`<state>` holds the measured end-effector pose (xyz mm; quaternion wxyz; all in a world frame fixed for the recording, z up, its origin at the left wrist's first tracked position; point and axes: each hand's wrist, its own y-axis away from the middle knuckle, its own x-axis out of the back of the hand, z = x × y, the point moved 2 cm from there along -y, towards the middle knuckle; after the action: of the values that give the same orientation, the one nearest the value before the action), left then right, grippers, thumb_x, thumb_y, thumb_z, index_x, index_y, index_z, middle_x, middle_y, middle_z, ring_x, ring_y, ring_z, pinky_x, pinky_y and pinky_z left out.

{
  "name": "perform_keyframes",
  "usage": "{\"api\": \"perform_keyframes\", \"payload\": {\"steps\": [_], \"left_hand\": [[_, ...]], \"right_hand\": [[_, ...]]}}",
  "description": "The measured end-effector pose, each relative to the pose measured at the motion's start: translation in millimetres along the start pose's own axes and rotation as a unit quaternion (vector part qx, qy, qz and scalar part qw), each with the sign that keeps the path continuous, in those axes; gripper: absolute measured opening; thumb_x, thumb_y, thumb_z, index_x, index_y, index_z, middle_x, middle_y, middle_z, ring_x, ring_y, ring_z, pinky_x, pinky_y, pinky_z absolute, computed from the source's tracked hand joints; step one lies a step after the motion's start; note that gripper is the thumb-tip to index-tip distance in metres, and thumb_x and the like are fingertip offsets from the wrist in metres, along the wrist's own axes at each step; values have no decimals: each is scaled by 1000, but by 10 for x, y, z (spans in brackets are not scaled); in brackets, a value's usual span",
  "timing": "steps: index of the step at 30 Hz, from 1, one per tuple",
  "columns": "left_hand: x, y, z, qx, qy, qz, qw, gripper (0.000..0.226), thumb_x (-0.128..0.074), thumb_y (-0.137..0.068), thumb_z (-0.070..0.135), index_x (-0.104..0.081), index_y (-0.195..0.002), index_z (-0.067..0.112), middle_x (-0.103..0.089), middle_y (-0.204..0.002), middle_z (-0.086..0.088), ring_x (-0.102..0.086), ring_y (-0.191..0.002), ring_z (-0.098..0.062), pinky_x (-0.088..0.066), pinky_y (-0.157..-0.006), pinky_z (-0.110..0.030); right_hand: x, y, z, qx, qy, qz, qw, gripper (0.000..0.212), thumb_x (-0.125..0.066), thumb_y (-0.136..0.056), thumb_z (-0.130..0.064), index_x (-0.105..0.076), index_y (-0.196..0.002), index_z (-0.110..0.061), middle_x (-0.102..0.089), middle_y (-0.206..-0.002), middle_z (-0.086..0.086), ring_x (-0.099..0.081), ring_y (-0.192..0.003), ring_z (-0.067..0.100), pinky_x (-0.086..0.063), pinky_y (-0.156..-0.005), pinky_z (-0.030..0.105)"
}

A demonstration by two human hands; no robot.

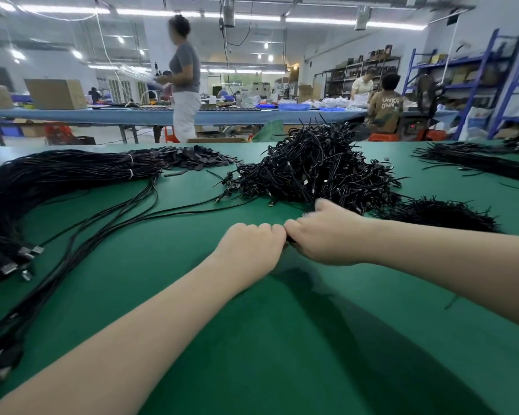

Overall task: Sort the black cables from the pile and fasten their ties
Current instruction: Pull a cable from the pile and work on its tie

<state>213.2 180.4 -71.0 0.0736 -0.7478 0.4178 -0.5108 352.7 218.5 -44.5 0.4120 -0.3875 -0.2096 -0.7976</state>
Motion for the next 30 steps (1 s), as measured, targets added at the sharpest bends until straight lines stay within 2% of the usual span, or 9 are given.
{"api": "perform_keyframes", "payload": {"steps": [2, 4, 7, 9, 11, 15, 17, 24, 30], "left_hand": [[-18, -93, -52, 79, 86, -58, 991, 25, -40, -100, 30, -44, -81, 16, -48, -68, 3, -49, -54, -21, -31, -48, -30], [-101, -111, -72, 131, 254, -153, 946, 28, -28, -103, 38, -34, -84, 18, -44, -76, 4, -45, -65, -23, -32, -59, -35], [-176, 16, -62, 164, 320, -131, 924, 29, -26, -102, 40, -33, -83, 19, -44, -71, 4, -48, -67, -28, -34, -61, -37], [-235, 125, -101, 198, 318, -100, 922, 31, -26, -103, 40, -30, -79, 20, -44, -70, 5, -48, -67, -30, -31, -60, -36], [-279, 175, -184, 246, 358, -69, 898, 34, -26, -103, 39, -30, -76, 20, -47, -69, 1, -49, -66, -28, -33, -59, -37], [-351, 158, -260, 311, 439, -24, 843, 40, -27, -103, 40, -44, -83, 9, -50, -67, -2, -45, -59, -22, -39, -61, -38], [-397, 156, -269, 333, 468, -26, 818, 42, -29, -103, 40, -44, -83, 6, -50, -70, -3, -42, -61, -21, -39, -63, -38], [-511, 140, -367, 370, 599, -52, 708, 34, -32, -104, 33, -41, -76, 17, -41, -62, 6, -32, -57, -15, -29, -58, -30], [-510, 153, -388, 365, 611, -67, 699, 33, -31, -104, 33, -40, -77, 17, -39, -58, 9, -31, -51, -11, -28, -52, -26]], "right_hand": [[84, 55, 89, -10, 117, 93, 989, 13, -35, -90, -13, -45, -83, -17, -52, -68, -3, -54, -59, 22, -34, -64, 32], [102, 68, 141, 2, 162, 178, 971, 19, -36, -87, -11, -53, -81, -17, -53, -64, -3, -51, -55, 21, -40, -63, 31], [112, 98, 190, 1, 188, 224, 956, 19, -38, -91, -19, -57, -93, -18, -57, -75, -2, -56, -67, 22, -44, -76, 35], [138, 171, 427, -102, 160, 191, 963, 30, -47, -90, -30, -53, -118, -21, -62, -93, -1, -61, -84, 22, -39, -89, 40], [119, 343, 805, -256, 76, 74, 961, 45, -54, -88, -46, -47, -127, -24, -62, -108, -1, -62, -97, 22, -37, -94, 43], [-172, 808, 1165, -391, -82, -160, 903, 45, -55, -83, -65, -65, -97, -24, -62, -83, -8, -62, -84, 19, -48, -80, 35], [-353, 966, 1131, -404, -131, -213, 880, 53, -59, -75, -72, -68, -89, -22, -62, -76, -9, -63, -78, 16, -48, -67, 29], [-513, 1077, 1025, -453, -181, -178, 855, 17, -71, -82, -42, -70, -78, -26, -67, -76, -6, -64, -73, 18, -56, -65, 32], [-479, 1036, 1057, -465, -202, -179, 843, 17, -71, -82, -30, -73, -86, -13, -70, -83, 2, -66, -77, 22, -58, -69, 35]]}}
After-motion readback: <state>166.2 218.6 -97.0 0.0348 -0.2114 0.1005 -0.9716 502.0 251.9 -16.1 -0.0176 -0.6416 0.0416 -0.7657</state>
